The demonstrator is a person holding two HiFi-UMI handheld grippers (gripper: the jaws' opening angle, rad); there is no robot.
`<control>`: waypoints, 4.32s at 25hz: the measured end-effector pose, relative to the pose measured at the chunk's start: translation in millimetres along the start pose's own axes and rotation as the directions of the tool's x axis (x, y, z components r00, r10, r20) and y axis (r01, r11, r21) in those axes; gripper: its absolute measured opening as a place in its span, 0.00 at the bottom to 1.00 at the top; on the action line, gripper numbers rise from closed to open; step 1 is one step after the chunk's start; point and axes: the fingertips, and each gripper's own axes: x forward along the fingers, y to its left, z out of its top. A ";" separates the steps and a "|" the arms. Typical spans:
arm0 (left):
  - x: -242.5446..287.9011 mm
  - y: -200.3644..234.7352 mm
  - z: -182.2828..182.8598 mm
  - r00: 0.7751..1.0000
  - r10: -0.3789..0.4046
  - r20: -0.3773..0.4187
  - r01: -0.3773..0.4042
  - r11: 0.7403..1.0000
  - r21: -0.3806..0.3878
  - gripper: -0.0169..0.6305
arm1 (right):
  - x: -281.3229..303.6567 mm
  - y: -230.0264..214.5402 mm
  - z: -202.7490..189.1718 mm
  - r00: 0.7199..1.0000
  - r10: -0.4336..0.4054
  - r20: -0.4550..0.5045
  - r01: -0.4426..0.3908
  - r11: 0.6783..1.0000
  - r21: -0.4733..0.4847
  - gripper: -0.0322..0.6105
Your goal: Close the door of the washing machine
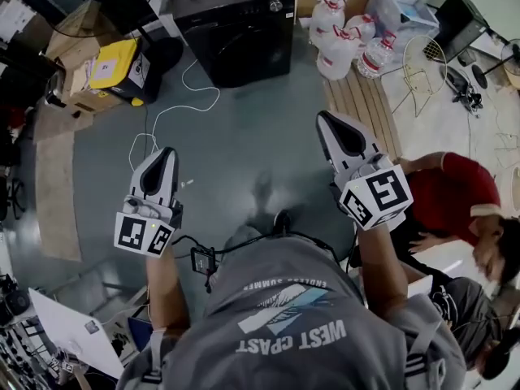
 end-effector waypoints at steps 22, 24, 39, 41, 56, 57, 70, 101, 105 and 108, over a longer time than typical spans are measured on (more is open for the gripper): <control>182.4 123.0 -5.0 0.989 -0.144 0.026 0.144 0.989 -0.030 0.07 | 153.1 -83.2 11.1 0.993 -0.111 -0.047 0.111 0.994 0.011 0.10; 195.6 142.3 -4.6 0.988 -0.153 0.024 0.153 0.988 -0.027 0.07 | 174.3 -86.5 11.6 0.992 -0.120 -0.048 0.121 0.992 0.019 0.10; 261.6 254.7 -12.3 0.983 -0.179 0.035 0.181 0.982 -0.062 0.07 | 306.9 -94.3 23.8 0.989 -0.130 -0.074 0.132 0.991 0.018 0.10; 265.7 266.5 -16.1 0.985 -0.167 0.034 0.169 0.983 -0.072 0.07 | 322.7 -95.0 23.8 0.990 -0.119 -0.079 0.120 0.993 0.011 0.10; 303.5 336.4 -52.9 1.000 -0.003 -0.003 0.003 0.994 -0.109 0.07 | 450.9 -124.7 3.4 0.990 0.066 -0.128 -0.066 0.998 -0.002 0.10; 308.6 339.4 -55.3 1.000 0.006 -0.009 -0.007 0.994 -0.112 0.07 | 459.3 -129.4 2.9 0.988 0.078 -0.133 -0.079 0.997 -0.001 0.10; 381.2 358.7 -112.8 0.994 0.042 -0.102 -0.060 0.983 -0.175 0.07 | 549.5 -183.7 -45.2 0.942 0.204 -0.266 -0.210 0.978 0.006 0.14; 491.4 339.6 -377.1 0.906 -0.111 -0.408 -0.083 0.899 -0.429 0.25 | 639.6 -203.4 -312.1 0.622 0.316 -0.717 -0.529 0.844 -0.088 0.33; 501.1 331.2 -409.7 0.887 -0.123 -0.445 -0.103 0.888 -0.449 0.30 | 637.0 -208.9 -344.0 0.582 0.287 -0.761 -0.568 0.813 -0.128 0.34; 506.7 324.3 -432.6 0.870 -0.129 -0.476 -0.118 0.882 -0.455 0.33 | 635.5 -211.3 -364.1 0.557 0.251 -0.792 -0.615 0.766 -0.190 0.35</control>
